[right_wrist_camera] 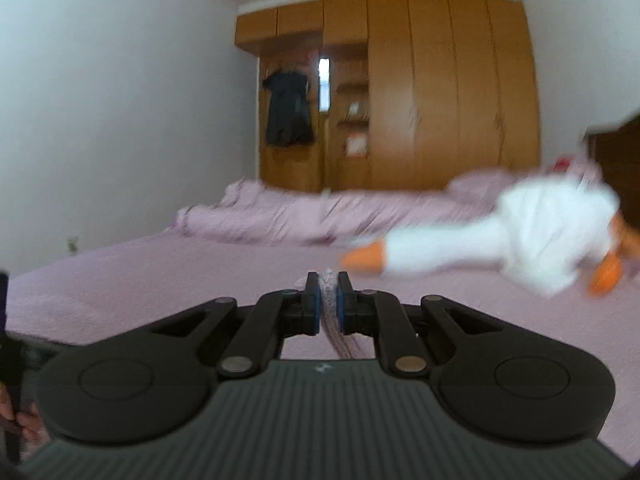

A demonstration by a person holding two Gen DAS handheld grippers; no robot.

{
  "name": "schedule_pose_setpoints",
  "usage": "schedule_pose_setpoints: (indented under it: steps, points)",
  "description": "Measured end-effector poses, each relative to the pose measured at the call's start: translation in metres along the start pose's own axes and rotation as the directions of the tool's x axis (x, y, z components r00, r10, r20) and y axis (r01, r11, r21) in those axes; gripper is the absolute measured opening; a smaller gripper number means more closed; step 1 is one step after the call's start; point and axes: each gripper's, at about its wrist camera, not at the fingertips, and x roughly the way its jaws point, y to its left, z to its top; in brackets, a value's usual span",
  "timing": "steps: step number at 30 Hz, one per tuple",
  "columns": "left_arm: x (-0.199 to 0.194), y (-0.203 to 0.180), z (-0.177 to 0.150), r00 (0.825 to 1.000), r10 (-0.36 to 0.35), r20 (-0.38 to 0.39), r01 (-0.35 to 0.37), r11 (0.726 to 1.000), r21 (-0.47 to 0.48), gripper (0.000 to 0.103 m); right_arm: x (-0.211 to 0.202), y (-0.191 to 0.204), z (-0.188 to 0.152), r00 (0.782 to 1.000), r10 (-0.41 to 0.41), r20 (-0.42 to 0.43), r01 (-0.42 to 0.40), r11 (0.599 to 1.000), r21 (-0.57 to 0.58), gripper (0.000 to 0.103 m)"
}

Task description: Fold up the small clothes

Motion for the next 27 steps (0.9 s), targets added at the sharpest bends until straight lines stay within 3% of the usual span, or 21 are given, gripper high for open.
schedule_pose_setpoints:
  steps: [2,7,11,12,15,16,20,27]
  points:
    - [0.001,0.003,0.000,1.000,0.014,-0.001,-0.014,1.000,-0.008,0.101,0.018,0.016,-0.030,0.999,0.017,-0.044,-0.015,1.000,0.027,0.011]
    - [0.003,0.009,0.003,1.000,0.025,-0.009,-0.025,0.999,-0.033,0.101,0.056,0.061,-0.097,0.981,0.030,-0.190,-0.039,0.998,-0.040,0.014]
    - [0.006,0.007,0.002,1.000,0.023,-0.012,-0.023,1.000,-0.017,0.101,0.062,0.085,-0.108,0.973,0.006,-0.230,-0.034,0.993,-0.114,0.018]
    - [0.006,0.006,0.002,1.000,0.022,-0.012,-0.022,1.000,-0.015,0.101,0.061,0.087,-0.107,0.975,0.020,-0.219,-0.046,0.992,-0.115,0.030]
    - [0.006,0.004,0.001,1.000,0.016,-0.013,-0.016,1.000,-0.002,0.101,0.054,0.086,-0.099,0.983,0.066,-0.172,-0.077,0.995,-0.056,0.080]
    - [0.005,0.003,0.001,1.000,0.018,-0.009,-0.018,1.000,0.006,0.101,0.050,0.084,-0.098,0.986,0.077,-0.150,-0.083,0.996,-0.029,0.084]
    - [0.003,0.001,0.000,1.000,0.021,0.003,-0.021,0.999,0.024,0.101,0.034,0.069,-0.092,0.985,0.094,-0.141,-0.085,0.994,0.070,0.083]
    - [-0.002,-0.006,-0.010,0.999,-0.037,-0.020,0.037,0.998,0.045,0.101,-0.022,0.009,-0.089,0.994,-0.013,-0.109,0.029,0.989,0.146,0.083]
